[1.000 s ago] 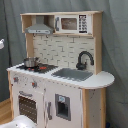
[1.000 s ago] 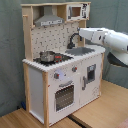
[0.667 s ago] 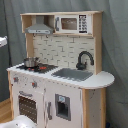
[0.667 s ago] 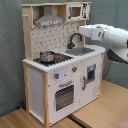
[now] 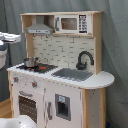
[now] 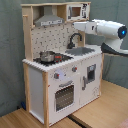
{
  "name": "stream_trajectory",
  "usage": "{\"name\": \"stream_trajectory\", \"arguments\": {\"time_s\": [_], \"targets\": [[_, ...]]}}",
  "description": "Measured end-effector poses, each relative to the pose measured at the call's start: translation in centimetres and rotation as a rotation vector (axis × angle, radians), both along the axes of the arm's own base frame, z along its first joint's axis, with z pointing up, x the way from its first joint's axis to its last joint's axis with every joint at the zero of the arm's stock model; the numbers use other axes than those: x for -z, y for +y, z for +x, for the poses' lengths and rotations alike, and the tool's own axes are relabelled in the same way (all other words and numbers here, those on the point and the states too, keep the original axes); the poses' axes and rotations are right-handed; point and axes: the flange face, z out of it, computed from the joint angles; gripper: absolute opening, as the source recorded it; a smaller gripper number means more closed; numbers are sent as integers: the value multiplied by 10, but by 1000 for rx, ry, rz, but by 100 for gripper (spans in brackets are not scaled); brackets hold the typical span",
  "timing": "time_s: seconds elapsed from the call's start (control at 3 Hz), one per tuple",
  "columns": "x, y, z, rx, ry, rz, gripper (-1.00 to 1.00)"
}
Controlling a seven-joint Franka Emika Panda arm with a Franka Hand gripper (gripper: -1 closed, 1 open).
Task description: Play with the kitchen
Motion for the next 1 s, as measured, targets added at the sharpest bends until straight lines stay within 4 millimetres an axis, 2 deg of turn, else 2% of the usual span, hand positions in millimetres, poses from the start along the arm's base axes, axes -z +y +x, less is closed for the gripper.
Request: {"name": "stream_trajectory", "arguments": {"time_s": [0.33, 0.67, 1.0], "targets": [[-10, -29, 33, 12, 31, 1, 100], [-28, -65, 55, 44, 45, -6, 100], [-22, -106, 80, 89, 82, -28, 100]]}}
